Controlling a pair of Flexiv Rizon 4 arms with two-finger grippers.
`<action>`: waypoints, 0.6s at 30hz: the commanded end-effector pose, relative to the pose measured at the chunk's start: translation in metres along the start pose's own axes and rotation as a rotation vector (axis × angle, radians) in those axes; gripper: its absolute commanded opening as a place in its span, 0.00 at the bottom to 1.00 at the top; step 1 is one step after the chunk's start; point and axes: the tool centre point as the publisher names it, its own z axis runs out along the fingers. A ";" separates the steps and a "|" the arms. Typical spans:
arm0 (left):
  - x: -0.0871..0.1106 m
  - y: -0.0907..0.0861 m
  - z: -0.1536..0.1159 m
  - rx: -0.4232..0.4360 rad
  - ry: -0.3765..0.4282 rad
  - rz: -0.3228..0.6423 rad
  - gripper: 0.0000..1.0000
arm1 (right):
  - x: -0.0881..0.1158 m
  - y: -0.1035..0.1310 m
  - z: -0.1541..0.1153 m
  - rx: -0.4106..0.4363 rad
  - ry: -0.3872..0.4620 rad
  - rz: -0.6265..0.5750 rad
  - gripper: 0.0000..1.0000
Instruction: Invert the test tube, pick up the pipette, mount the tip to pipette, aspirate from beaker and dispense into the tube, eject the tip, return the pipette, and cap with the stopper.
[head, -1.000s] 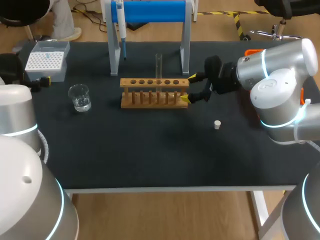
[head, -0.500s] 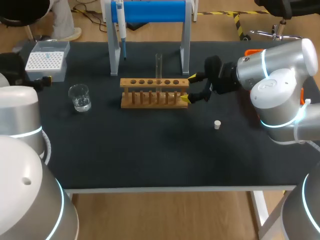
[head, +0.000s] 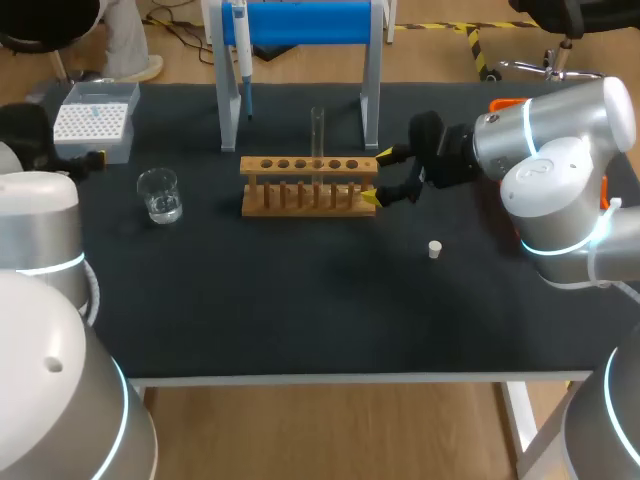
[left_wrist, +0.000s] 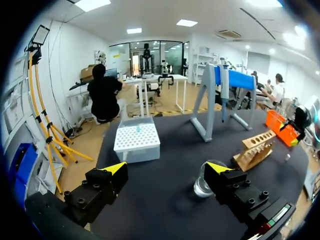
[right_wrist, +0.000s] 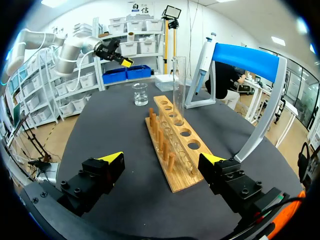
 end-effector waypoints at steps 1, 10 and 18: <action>-0.006 -0.011 0.028 -0.038 -0.010 0.007 1.00 | 0.000 0.000 -0.001 0.001 0.001 0.000 1.00; -0.025 -0.028 0.067 -0.075 -0.036 -0.003 1.00 | 0.000 0.000 -0.001 0.001 0.001 0.000 1.00; -0.048 -0.039 0.103 -0.105 -0.072 -0.022 1.00 | 0.000 0.000 -0.001 0.001 0.001 0.000 1.00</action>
